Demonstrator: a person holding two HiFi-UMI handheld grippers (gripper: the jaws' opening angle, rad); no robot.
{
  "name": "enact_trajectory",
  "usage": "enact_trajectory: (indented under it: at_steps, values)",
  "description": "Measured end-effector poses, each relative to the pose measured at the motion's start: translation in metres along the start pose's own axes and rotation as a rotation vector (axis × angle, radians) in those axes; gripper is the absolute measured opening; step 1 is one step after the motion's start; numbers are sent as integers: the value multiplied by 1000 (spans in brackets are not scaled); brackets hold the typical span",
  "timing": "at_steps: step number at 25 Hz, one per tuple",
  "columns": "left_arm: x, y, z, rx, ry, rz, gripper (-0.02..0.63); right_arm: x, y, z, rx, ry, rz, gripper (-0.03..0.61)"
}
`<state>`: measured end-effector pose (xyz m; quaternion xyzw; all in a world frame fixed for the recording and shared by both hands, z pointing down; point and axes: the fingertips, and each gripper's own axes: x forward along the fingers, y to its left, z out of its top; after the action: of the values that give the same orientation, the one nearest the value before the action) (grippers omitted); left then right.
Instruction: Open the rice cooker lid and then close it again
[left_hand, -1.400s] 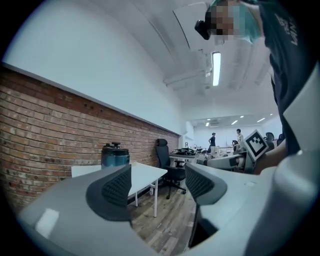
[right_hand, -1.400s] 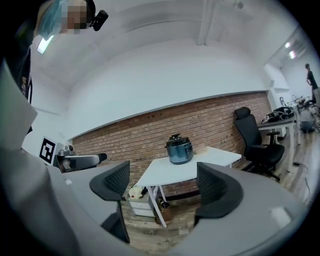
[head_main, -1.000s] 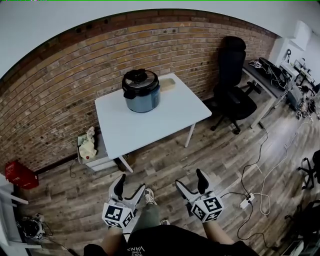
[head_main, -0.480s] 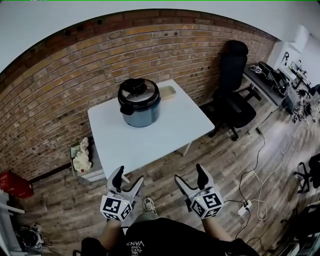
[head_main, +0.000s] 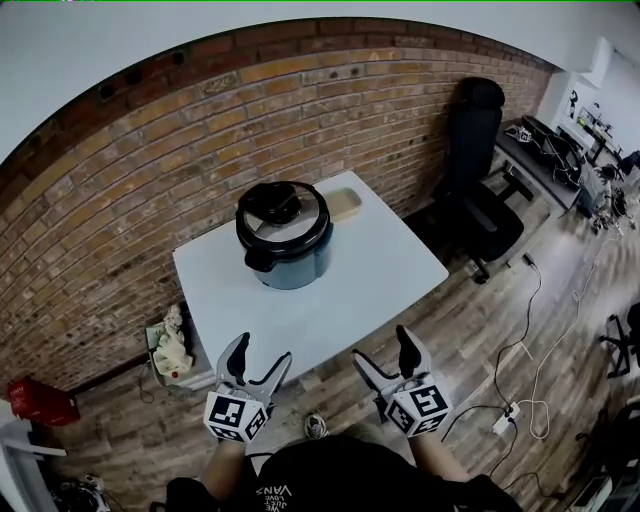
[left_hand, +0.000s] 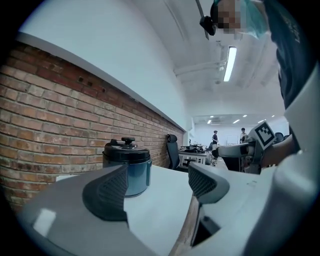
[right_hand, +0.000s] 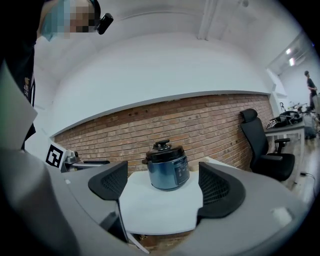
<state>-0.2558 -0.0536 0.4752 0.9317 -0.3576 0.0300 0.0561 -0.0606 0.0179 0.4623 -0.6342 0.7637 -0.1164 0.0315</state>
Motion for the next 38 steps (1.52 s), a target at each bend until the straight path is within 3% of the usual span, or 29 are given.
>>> enact_trajectory:
  at_steps: [10,23,28,38]
  values:
    - [51,25,3,7,23,25,356,57,-31,1,14,35,59,436]
    - [147,63,34,5,-3,207,354,152,-76,28,-33,151,309,436]
    - [169,79,47,33,-5,252,354,179,-87,41,-43,122,388,436]
    - [209,113,69,123,46,264,355,199,-95,47,-20,82,503,436]
